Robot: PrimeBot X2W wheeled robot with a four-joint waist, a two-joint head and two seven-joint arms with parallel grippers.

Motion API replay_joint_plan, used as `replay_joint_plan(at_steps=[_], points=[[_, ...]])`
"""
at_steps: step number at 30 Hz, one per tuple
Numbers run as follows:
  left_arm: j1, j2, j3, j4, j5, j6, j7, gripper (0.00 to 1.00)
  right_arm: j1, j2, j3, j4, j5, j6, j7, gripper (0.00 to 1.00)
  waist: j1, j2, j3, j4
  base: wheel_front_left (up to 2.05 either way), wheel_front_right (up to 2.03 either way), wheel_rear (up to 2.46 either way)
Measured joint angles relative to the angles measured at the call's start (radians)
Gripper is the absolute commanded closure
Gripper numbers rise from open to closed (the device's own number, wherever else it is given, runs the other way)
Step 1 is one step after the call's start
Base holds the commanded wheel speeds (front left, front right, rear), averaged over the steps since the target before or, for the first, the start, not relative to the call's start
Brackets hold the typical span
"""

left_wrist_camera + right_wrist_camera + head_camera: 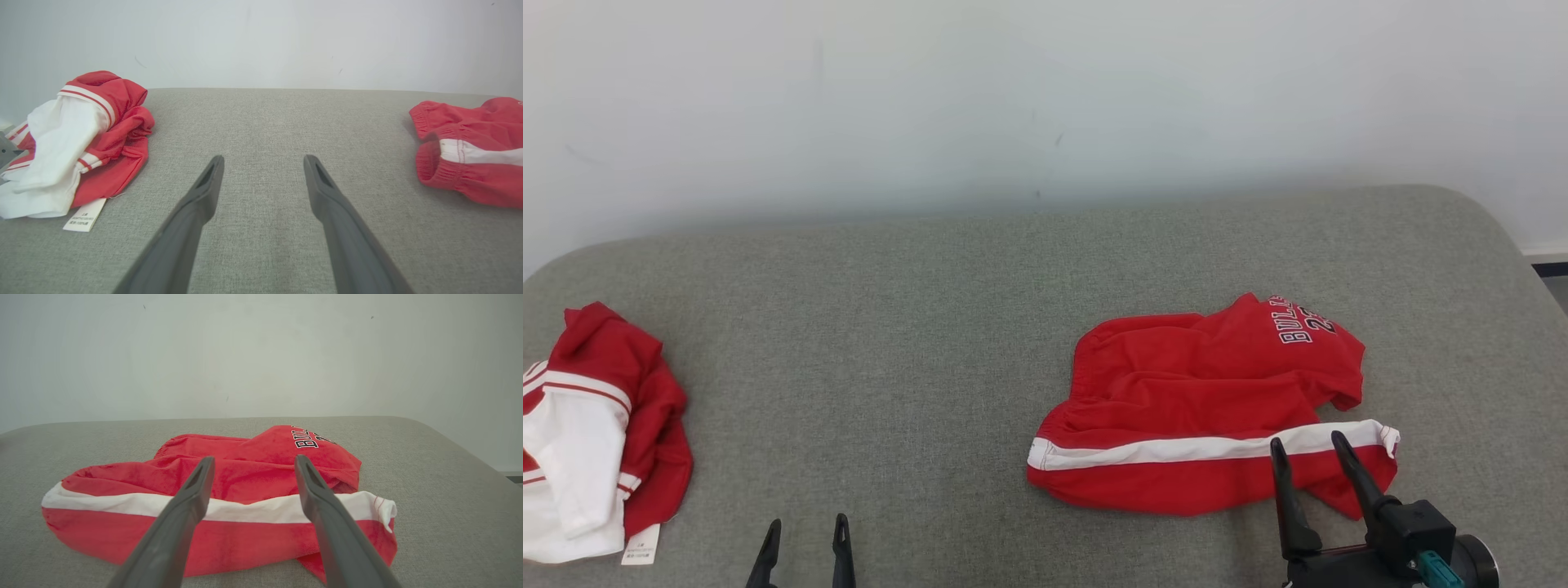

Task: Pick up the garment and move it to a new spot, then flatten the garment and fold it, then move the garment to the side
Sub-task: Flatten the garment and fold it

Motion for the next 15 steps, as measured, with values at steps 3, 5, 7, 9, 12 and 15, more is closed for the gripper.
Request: replay_joint_plan(at_steps=[3, 5, 7, 9, 12, 15], points=[[0.001, 0.0, 0.005, 0.0, 0.003, 0.001, 0.0, 0.0, 0.005, 0.001, 0.0, 0.001, 0.007, 0.0, 0.0, 0.0, 0.0001, 0.0, -0.003, 0.002, 0.0, 0.0, 0.0], [0.001, 0.0, 0.004, 0.0, 0.003, 0.001, 0.0, 0.0, 0.006, 0.001, 0.001, 0.002, 0.01, 0.0, 0.0, 0.0, 0.0001, 0.0, -0.002, 0.002, 0.0, 0.0, 0.0], [0.001, 0.0, 0.002, -0.001, 0.002, 0.002, 0.0, 0.0, 0.006, 0.001, 0.001, 0.002, 0.013, 0.0, 0.0, 0.0, 0.0001, 0.0, 0.001, 0.002, 0.0, 0.0, 0.0], [0.001, 0.0, -0.002, -0.004, 0.0, 0.001, 0.0, 0.0, 0.006, 0.001, 0.001, 0.002, 0.015, 0.0, 0.0, 0.0, 0.0001, 0.0, 0.007, 0.001, 0.0, 0.0, 0.0], [-0.005, 0.0, -0.015, -0.011, -0.003, 0.001, 0.0, 0.0, 0.004, 0.001, 0.002, 0.0, 0.014, 0.0, 0.0, 0.0, 0.0001, 0.0, 0.019, 0.0, 0.0, 0.0, 0.0], [-0.027, 0.0, -0.04, -0.021, -0.016, 0.0, 0.0, 0.0, -0.011, 0.001, 0.001, -0.007, 0.012, 0.0, 0.0, 0.0, 0.0001, 0.0, 0.04, -0.001, 0.0, 0.0, 0.0]])
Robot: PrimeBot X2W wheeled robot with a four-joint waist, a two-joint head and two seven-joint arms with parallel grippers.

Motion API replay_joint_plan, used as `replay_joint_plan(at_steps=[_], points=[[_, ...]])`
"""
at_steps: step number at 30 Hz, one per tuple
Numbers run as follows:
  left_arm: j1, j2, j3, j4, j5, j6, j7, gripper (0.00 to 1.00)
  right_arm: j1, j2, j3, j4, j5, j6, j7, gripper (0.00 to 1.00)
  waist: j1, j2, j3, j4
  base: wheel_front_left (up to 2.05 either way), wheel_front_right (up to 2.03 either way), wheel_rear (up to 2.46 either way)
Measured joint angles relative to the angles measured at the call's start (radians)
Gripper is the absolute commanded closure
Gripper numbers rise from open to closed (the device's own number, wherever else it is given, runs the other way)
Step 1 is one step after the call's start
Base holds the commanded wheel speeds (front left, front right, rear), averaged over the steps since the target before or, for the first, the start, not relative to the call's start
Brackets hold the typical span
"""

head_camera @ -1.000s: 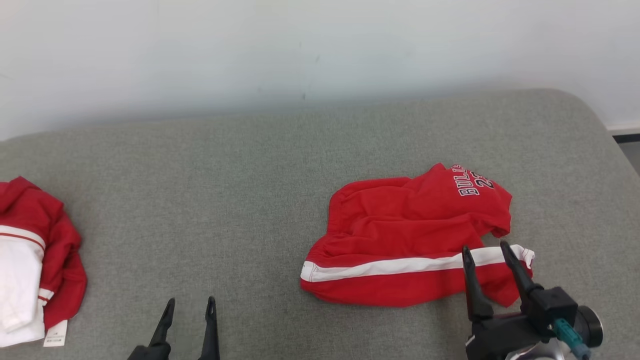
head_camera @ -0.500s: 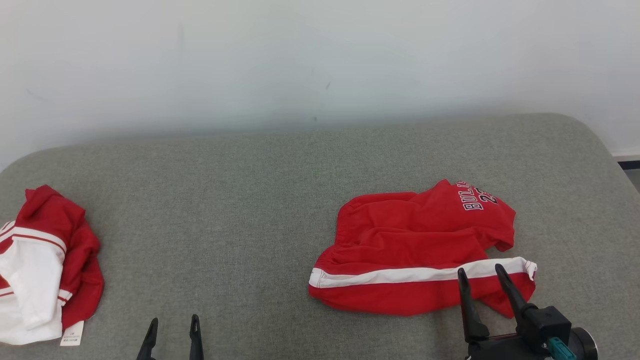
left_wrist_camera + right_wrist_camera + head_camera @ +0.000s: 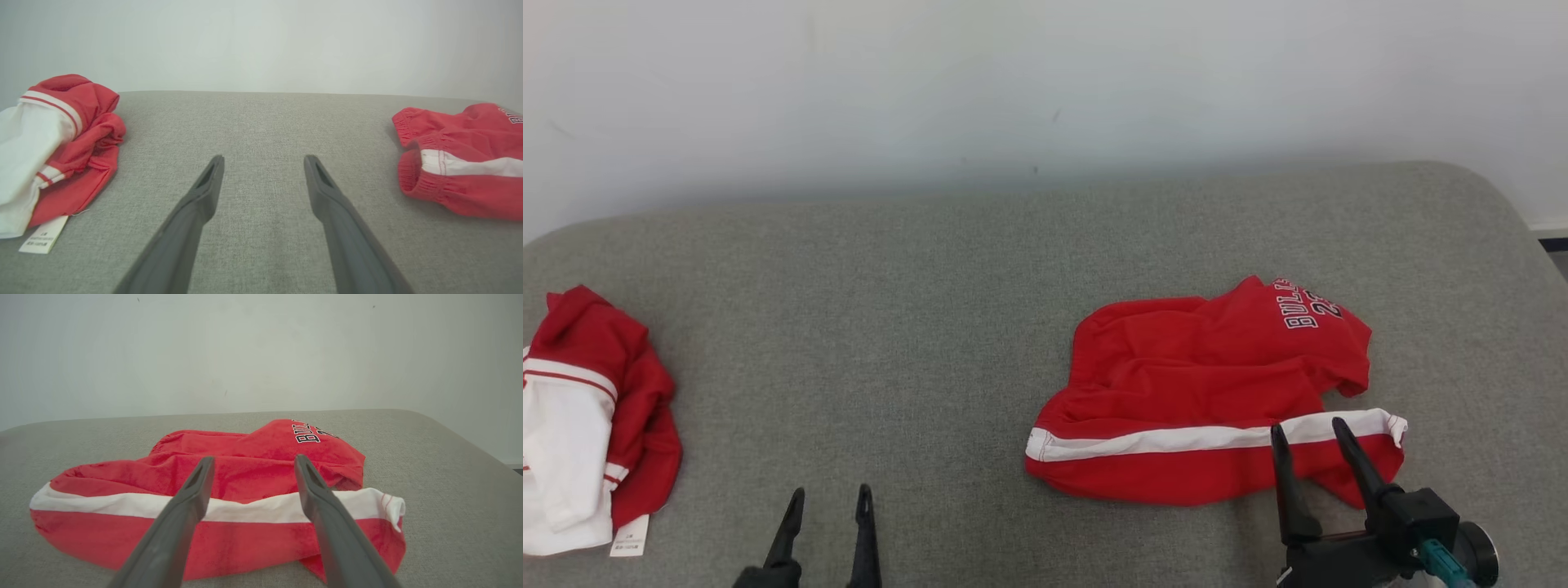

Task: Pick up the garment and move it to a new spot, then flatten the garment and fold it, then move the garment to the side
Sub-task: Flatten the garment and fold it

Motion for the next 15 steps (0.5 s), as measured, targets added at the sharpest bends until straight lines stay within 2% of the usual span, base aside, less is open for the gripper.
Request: replay_joint_plan(at_steps=[2, 5, 8, 15], points=[[-0.025, 0.0, -0.023, -0.01, -0.022, -0.013, 0.0, 0.0, -0.012, 0.0, 0.0, -0.005, -0.002, 0.0, 0.0, 0.0, 0.0, 0.0, 0.018, -0.001, 0.0, 0.0, 0.0], [-0.069, 0.0, -0.08, -0.013, -0.061, -0.062, 0.0, 0.0, -0.026, 0.0, 0.002, -0.012, -0.003, 0.0, 0.0, 0.0, 0.0001, 0.0, 0.045, -0.001, 0.0, 0.0, 0.0], [-0.119, -0.001, -0.146, 0.003, -0.167, -0.105, 0.0, 0.0, -0.042, 0.0, 0.008, -0.015, -0.005, 0.0, 0.0, 0.0, 0.0001, 0.0001, 0.074, -0.003, 0.0, 0.0, 0.0], [-0.225, -0.001, -0.264, 0.071, -0.303, -0.124, 0.0, 0.0, -0.081, 0.001, 0.018, -0.023, -0.005, 0.0, 0.0, 0.0, 0.0002, 0.0001, 0.131, -0.02, 0.0, 0.0, 0.0]])
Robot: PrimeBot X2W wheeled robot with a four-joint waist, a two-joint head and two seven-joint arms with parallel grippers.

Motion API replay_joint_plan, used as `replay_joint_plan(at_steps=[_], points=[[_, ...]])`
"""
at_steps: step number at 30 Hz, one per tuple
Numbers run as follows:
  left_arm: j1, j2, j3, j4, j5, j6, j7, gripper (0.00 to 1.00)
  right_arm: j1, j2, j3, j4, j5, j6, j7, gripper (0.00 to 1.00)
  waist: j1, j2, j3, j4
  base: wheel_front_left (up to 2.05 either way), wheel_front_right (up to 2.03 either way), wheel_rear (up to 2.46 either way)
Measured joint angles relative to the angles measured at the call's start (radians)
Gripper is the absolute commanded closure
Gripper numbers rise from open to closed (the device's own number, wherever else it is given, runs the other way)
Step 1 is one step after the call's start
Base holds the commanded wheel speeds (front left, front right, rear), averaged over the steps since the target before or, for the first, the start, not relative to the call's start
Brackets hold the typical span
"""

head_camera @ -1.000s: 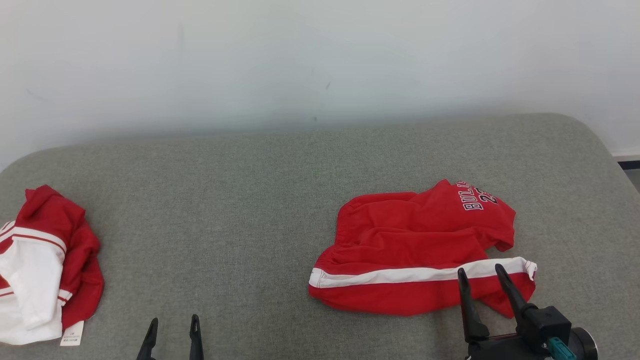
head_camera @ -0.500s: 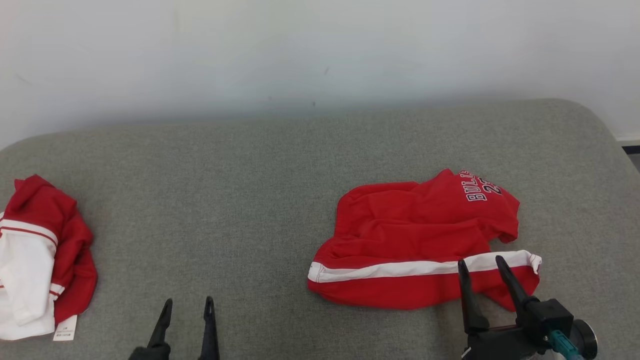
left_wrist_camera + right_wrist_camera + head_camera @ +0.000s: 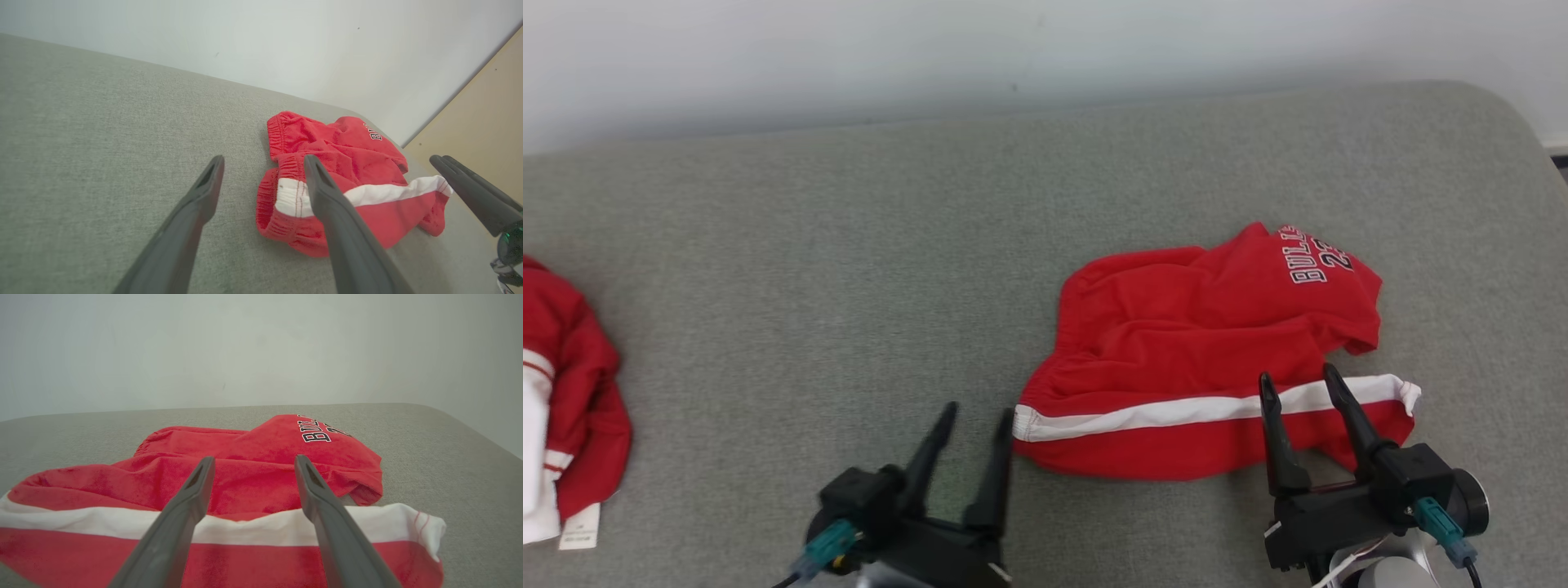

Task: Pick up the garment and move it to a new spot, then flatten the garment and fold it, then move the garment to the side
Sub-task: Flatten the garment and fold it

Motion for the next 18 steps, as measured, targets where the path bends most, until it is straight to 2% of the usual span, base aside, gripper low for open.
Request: replay_joint_plan(at_steps=[5, 18], points=[[-0.071, -0.003, -0.133, 0.073, -0.118, -0.006, 0.0, 0.0, -0.018, 0.0, -0.001, -0.008, -0.001, 0.0, 0.0, 0.0, 0.0, 0.0, 0.032, -0.031, 0.0, 0.0, 0.0], [-0.115, 0.044, -0.166, 0.119, -0.266, -0.006, 0.0, 0.0, -0.025, 0.0, -0.009, -0.011, 0.003, 0.0, 0.0, 0.0, 0.0, 0.0, 0.066, -0.083, 0.0, 0.0, 0.0]])
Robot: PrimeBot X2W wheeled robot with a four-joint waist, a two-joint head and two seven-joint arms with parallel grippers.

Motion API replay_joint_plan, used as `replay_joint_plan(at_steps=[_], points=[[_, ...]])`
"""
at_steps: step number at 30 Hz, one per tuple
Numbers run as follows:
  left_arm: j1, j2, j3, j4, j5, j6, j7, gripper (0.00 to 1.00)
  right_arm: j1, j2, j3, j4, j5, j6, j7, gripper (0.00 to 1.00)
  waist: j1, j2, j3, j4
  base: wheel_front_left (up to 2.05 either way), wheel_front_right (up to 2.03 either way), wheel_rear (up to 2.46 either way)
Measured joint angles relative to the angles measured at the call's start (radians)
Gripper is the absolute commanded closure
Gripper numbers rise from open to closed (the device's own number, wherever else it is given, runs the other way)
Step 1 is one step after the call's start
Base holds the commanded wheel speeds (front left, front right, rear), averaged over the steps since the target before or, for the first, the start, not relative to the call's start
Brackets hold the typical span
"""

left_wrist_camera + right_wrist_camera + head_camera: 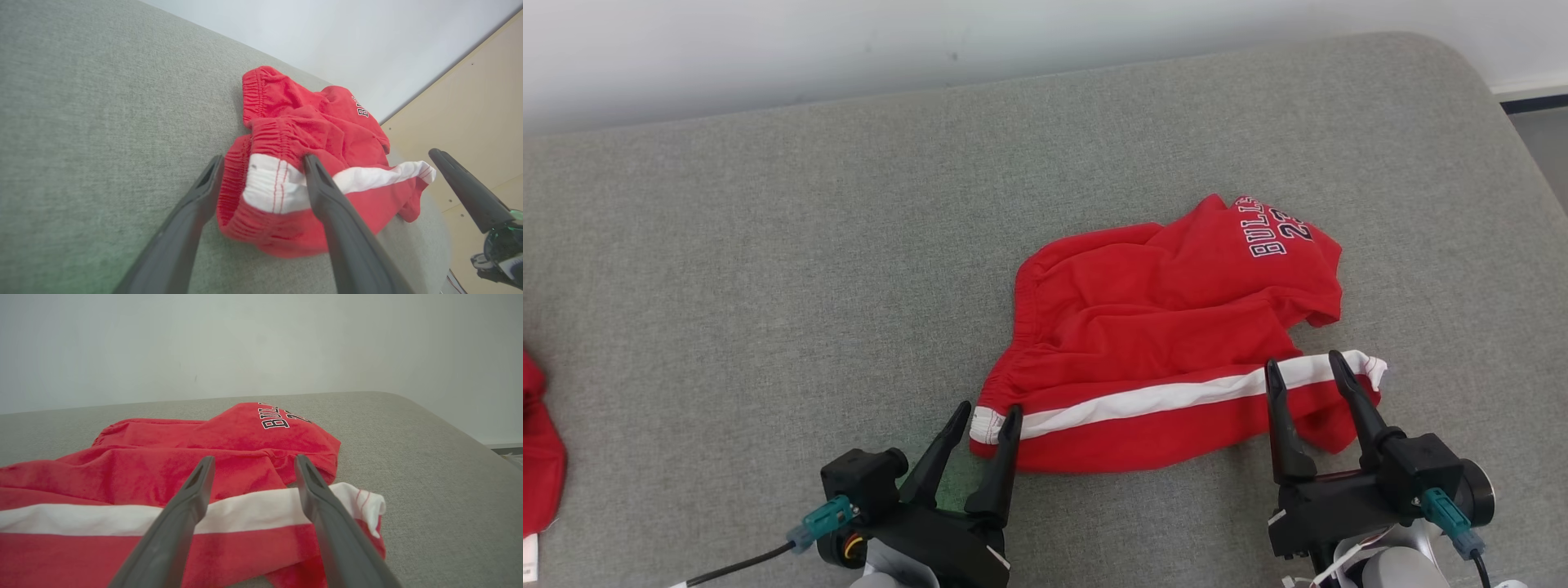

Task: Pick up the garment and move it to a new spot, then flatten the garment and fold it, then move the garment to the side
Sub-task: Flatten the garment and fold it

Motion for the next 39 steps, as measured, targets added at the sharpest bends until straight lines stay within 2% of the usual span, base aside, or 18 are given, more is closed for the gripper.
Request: replay_joint_plan(at_steps=[5, 13, 15, 16, 17, 18, 19, 20, 22, 27, 39], points=[[0.01, 0.01, -0.002, -0.019, -0.034, 0.0, 0.0, 0.0, -0.001, 0.0, -0.004, 0.0, 0.002, 0.0, 0.0, 0.0, 0.0, 0.0, -0.004, 0.001, 0.0, 0.0, 0.0], [0.021, 0.041, -0.069, -0.029, -0.106, 0.0, 0.0, 0.0, -0.001, 0.0, -0.009, -0.002, 0.007, 0.0, 0.0, 0.0, -0.0002, 0.0, -0.01, 0.007, 0.0, 0.0, 0.0], [0.019, 0.044, -0.062, -0.045, -0.109, 0.0, 0.0, 0.11, -0.001, 0.0, -0.008, -0.001, 0.008, 0.0, 0.0, 0.0, -0.0001, -0.0001, -0.009, 0.006, 0.0, 0.0, 0.0], [0.019, 0.044, -0.064, -0.048, -0.109, 0.0, 0.0, 0.26, -0.001, 0.0, -0.008, -0.001, 0.009, 0.0, 0.0, 0.0, -0.0002, 0.0, -0.009, 0.006, 0.0, 0.0, 0.0], [0.019, 0.045, -0.065, -0.05, -0.109, 0.0, 0.0, 0.36, -0.002, 0.0, -0.007, 0.0, 0.01, 0.0, 0.0, 0.0, -0.0001, 0.0, -0.009, 0.005, 0.0, 0.0, 0.0], [0.019, 0.046, -0.066, -0.051, -0.11, 0.0, 0.0, 0.4, -0.002, 0.0, -0.007, 0.002, 0.01, 0.0, 0.0, 0.0, -0.0001, 0.0, -0.01, 0.004, 0.0, 0.0, 0.0], [0.019, 0.048, -0.07, -0.052, -0.113, 0.0, 0.0, 0.52, -0.002, 0.0, -0.007, 0.003, 0.01, 0.0, 0.0, 0.0, -0.0002, 0.0, -0.01, 0.003, 0.0, 0.0, 0.0], [0.019, 0.05, -0.076, -0.052, -0.115, 0.0, 0.0, 0.58, -0.002, 0.0, -0.007, 0.004, 0.01, 0.0, 0.0, 0.0, -0.0002, -0.0001, -0.01, 0.002, 0.0, 0.0, 0.0], [0.019, 0.052, -0.085, -0.05, -0.124, 0.0, 0.0, 1.0, -0.002, 0.0, -0.008, 0.004, 0.011, 0.0, 0.0, 0.0, -0.0002, 0.0, -0.011, 0.001, 0.0, 0.0, 0.0], [0.019, 0.056, -0.08, -0.051, -0.128, 0.0, 0.0, 1.0, -0.002, 0.0, -0.013, 0.005, 0.011, 0.0, 0.0, 0.0, -0.0001, 0.0, -0.016, 0.002, 0.0, 0.0, 0.0], [0.06, 0.039, 0.102, -0.055, -0.006, 0.0, 0.0, 1.0, 0.033, 0.0, -0.045, 0.064, 0.034, 0.0, 0.0, 0.0, -0.0002, -0.0001, -0.041, 0.013, 0.0, 0.0, 0.0]])
